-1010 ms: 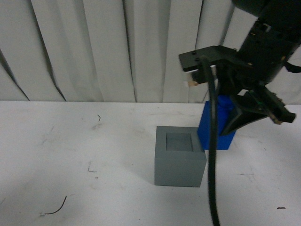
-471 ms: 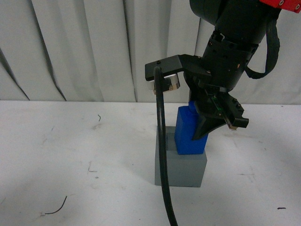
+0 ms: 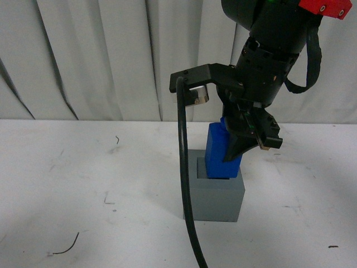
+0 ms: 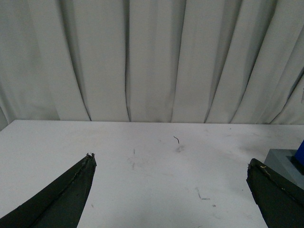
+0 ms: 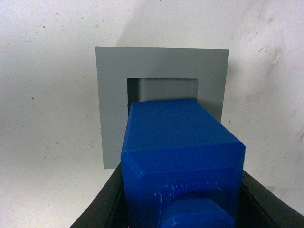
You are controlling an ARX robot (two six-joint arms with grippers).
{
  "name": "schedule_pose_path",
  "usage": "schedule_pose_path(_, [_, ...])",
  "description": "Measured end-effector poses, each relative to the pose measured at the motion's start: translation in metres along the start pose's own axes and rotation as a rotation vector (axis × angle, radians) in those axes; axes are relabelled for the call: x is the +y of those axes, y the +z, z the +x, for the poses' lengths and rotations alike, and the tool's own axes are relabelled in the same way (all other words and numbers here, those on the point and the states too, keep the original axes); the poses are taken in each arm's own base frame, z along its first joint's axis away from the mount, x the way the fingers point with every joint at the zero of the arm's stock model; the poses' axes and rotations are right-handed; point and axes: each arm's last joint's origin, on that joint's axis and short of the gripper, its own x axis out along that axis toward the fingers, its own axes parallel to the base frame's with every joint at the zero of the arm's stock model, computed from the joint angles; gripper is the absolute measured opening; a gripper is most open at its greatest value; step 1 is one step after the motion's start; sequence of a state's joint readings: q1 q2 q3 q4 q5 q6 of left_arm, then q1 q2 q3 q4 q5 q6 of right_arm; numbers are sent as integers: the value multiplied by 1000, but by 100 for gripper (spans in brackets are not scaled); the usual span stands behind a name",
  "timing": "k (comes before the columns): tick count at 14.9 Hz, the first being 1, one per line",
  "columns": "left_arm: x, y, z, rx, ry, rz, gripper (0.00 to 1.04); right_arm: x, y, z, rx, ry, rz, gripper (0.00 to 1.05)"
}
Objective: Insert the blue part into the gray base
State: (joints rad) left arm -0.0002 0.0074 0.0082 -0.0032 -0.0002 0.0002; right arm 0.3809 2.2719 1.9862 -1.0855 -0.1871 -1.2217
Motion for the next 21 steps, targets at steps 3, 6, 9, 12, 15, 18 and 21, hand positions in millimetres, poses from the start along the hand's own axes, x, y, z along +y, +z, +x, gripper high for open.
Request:
schedule_pose_path(3, [0, 0, 0, 0, 0, 0, 98, 2, 8, 3, -3, 2, -7, 47])
schedule_pose_path(6, [0, 0, 0, 0, 0, 0, 98, 5, 16, 7, -15, -4, -12, 47])
schedule_pose_path(9, [0, 0, 0, 0, 0, 0, 98, 5, 16, 8, -12, -4, 2, 47])
schedule_pose_path(12, [0, 0, 0, 0, 0, 0, 98, 5, 14, 9, -5, -7, 6, 47])
schedule_pose_path(15, [0, 0, 0, 0, 0, 0, 98, 4, 8, 8, 18, -15, 19, 47])
schedule_pose_path(18, [0, 0, 0, 0, 0, 0, 98, 4, 4, 9, 27, -9, 25, 47])
schedule_pose_path(21, [0, 0, 0, 0, 0, 0, 98, 2, -3, 10, 49, -23, 17, 72])
